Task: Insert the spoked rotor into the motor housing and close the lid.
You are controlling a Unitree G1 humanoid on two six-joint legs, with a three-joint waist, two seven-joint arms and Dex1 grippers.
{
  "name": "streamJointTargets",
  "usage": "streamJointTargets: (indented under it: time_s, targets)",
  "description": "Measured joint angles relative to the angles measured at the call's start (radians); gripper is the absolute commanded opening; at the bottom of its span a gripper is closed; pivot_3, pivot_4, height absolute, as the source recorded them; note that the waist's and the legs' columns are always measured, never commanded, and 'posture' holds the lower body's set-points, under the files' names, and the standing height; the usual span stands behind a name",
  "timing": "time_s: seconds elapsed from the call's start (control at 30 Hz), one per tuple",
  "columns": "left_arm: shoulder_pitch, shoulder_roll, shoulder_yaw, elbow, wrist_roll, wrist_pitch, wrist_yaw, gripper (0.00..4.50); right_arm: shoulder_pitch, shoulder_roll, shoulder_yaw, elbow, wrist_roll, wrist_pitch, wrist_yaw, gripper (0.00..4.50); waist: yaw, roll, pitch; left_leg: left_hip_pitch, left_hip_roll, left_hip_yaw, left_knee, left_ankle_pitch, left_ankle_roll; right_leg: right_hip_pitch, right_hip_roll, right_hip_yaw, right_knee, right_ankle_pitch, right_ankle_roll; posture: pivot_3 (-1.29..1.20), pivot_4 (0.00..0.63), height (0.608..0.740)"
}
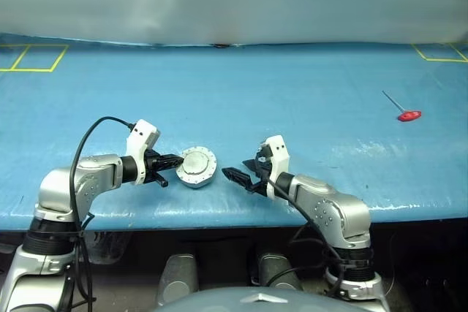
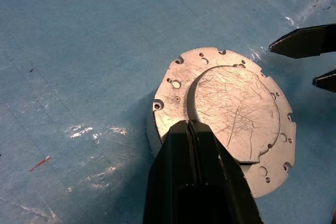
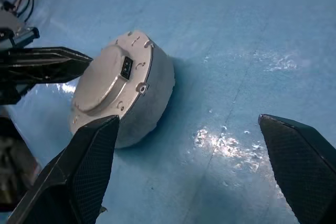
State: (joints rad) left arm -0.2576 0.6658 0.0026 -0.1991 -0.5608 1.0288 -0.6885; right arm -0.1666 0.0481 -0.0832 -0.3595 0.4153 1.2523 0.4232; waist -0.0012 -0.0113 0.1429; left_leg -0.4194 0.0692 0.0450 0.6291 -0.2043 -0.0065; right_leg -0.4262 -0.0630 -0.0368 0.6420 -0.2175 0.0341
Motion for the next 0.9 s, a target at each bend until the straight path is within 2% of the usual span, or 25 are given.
streamJointTargets:
  time_s: [0.2, 0.33, 0.53, 0.9]
  targets:
    - [0.001, -0.003, -0.003, 0.000, 0.007, -0.008, -0.006, 0.00, -0.059, 0.028, -0.128, 0.025, 0.118, 0.184, -0.083, 4.48, 0.000, 0.000, 0.000, 0.000, -0.001, -0.001, 0.000, 0.000, 0.000, 0.001, -0.001, 0.000, -0.001, 0.000, 0.000, 0.00, 0.150, 0.740]
    - [0.004, -0.003, 0.000, -0.001, 0.009, -0.009, -0.006, 0.00, -0.152, 0.092, -0.247, 0.087, 0.169, 0.289, -0.130, 4.48, -0.002, 0.001, 0.000, 0.000, -0.001, -0.002, 0.000, 0.000, 0.000, 0.000, 0.000, 0.000, 0.000, 0.000, 0.000, 0.00, 0.150, 0.740]
    - [0.008, -0.006, 0.005, -0.004, 0.009, -0.010, -0.007, 0.00, -0.150, 0.097, -0.296, 0.128, 0.252, 0.351, -0.169, 4.48, -0.004, 0.001, -0.001, -0.002, -0.003, -0.003, 0.000, 0.000, 0.001, 0.002, 0.000, 0.000, 0.000, 0.000, 0.000, 0.00, 0.150, 0.740]
    - [0.014, -0.005, 0.008, -0.005, 0.012, -0.010, -0.005, 0.00, -0.156, 0.101, -0.296, 0.245, 0.381, 0.296, -0.261, 4.48, -0.011, 0.001, -0.002, 0.002, -0.003, -0.008, 0.000, 0.000, 0.001, 0.005, 0.001, 0.000, 0.000, -0.001, 0.001, 0.00, 0.150, 0.740]
